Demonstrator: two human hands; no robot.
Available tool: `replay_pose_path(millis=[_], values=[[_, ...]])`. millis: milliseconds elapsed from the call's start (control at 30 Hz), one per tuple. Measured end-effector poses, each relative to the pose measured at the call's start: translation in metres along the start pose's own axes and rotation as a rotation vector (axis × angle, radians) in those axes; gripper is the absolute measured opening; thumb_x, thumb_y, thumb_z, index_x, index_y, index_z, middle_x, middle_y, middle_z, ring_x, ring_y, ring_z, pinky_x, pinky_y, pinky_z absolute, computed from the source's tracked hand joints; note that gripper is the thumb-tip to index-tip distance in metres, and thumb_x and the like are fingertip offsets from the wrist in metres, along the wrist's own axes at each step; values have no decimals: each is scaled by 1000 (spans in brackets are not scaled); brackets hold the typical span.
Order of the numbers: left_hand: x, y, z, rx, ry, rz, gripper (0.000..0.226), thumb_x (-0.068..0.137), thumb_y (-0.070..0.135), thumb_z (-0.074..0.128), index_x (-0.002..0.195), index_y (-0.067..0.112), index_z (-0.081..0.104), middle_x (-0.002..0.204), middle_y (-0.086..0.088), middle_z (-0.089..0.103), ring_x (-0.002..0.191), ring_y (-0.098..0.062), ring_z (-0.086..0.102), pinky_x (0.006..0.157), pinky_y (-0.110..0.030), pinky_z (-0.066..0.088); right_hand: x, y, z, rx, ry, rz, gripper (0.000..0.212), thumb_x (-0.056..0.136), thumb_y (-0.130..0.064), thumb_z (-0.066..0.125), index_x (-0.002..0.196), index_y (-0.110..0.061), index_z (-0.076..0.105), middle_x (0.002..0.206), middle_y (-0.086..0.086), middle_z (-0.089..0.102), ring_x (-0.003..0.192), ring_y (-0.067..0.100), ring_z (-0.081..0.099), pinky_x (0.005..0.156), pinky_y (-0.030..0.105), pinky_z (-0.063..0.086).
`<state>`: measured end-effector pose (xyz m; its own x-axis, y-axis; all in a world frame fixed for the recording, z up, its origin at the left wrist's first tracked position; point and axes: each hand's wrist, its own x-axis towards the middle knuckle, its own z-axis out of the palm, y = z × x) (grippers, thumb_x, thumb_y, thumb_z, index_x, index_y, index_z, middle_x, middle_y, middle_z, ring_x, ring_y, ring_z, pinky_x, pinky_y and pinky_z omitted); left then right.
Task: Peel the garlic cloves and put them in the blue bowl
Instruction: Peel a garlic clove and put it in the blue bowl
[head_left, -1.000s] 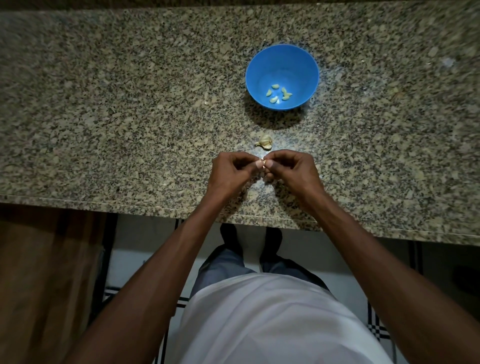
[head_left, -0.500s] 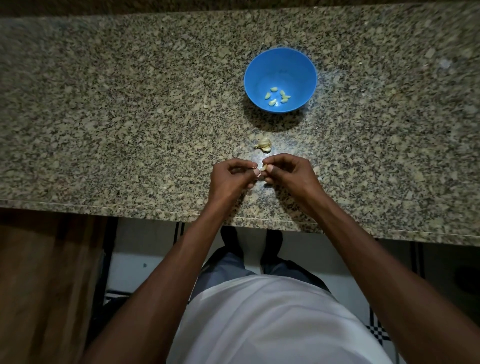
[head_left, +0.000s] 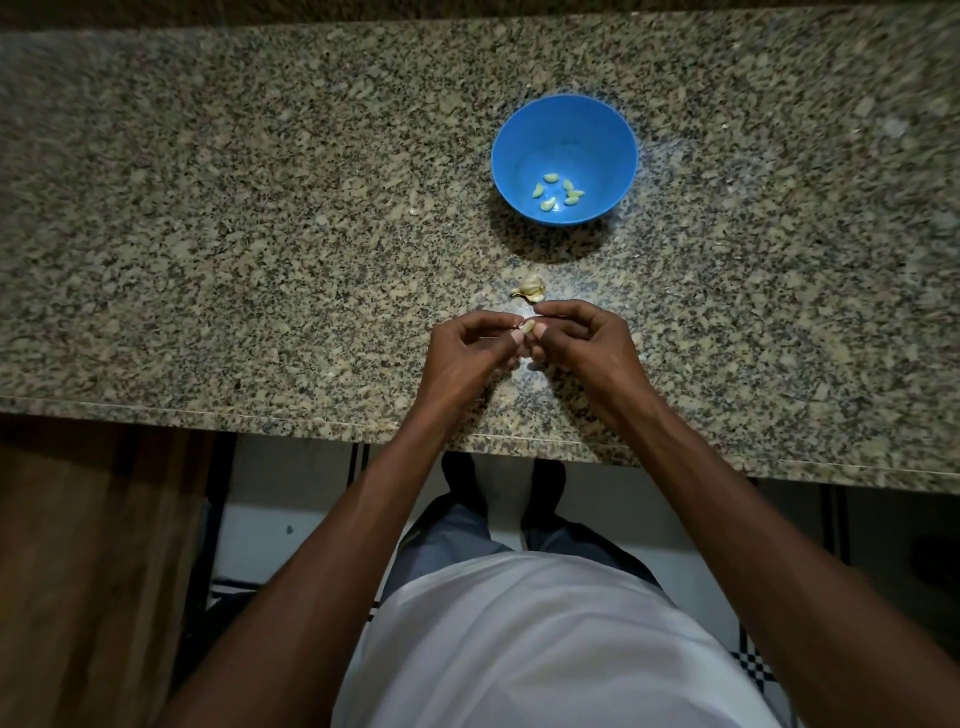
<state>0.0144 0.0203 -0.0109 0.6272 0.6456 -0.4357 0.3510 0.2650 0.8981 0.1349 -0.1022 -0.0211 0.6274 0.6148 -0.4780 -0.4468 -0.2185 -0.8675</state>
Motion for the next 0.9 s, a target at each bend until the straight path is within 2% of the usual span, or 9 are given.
replay_pose_path(millis=[200,333,433,567,633,733,767,833,900], values=[[2,0,3,79,78,67,18,87,9,83,104,6,77,95,-8,78,86,-12,75,74,-22,59,-4,3,2,-80,-14,-33,16,94,-12,78,108,-5,79,98,14,80,84,22,75,83,38,63],[4,0,3,181,97,110,14,86,17,86,97,12,79,92,2,79,87,-11,75,78,-28,63,-4,-1,2,-105,-43,-41,22,93,-23,81,108,-7,79,100,10,80,90,27,77,82,38,65],[6,-1,2,252,104,130,16,83,23,88,94,15,79,89,5,78,81,-11,74,74,-28,64,-3,-2,2,-80,-37,-25,19,96,-21,78,107,-6,79,99,16,79,82,26,73,79,40,64],[10,-5,-2,357,187,181,24,84,37,86,90,15,79,97,4,74,88,-7,69,73,-15,55,1,-3,-3,28,-4,73,20,96,-17,76,111,-3,78,103,26,76,82,26,66,79,40,59],[11,-6,-5,425,198,208,23,90,36,80,96,14,80,103,3,71,95,-4,66,78,-16,55,3,-3,-5,76,3,121,21,96,-16,76,112,-3,77,103,24,77,86,28,67,88,44,58],[11,-4,-8,473,171,203,27,95,25,76,121,19,77,108,7,74,94,0,68,82,-24,61,4,-2,-6,106,-10,150,24,96,-15,76,115,-2,75,104,19,79,96,31,74,94,44,59],[11,-4,-9,492,188,182,25,94,27,77,118,21,78,104,7,77,90,-1,70,80,-28,63,4,-3,-7,118,-21,153,25,96,-14,76,116,0,74,105,18,79,101,31,76,95,44,59],[10,-2,-9,506,234,153,16,88,39,82,91,23,81,80,10,78,70,-2,73,67,-34,65,4,-4,-8,148,-52,154,28,96,-12,75,119,3,72,108,18,79,106,31,76,96,44,61],[8,0,-8,524,265,155,29,83,49,85,73,23,76,61,9,72,54,-5,70,57,-34,62,3,-5,-8,176,-79,152,29,96,-9,74,120,7,70,110,19,78,105,30,77,93,41,62]])
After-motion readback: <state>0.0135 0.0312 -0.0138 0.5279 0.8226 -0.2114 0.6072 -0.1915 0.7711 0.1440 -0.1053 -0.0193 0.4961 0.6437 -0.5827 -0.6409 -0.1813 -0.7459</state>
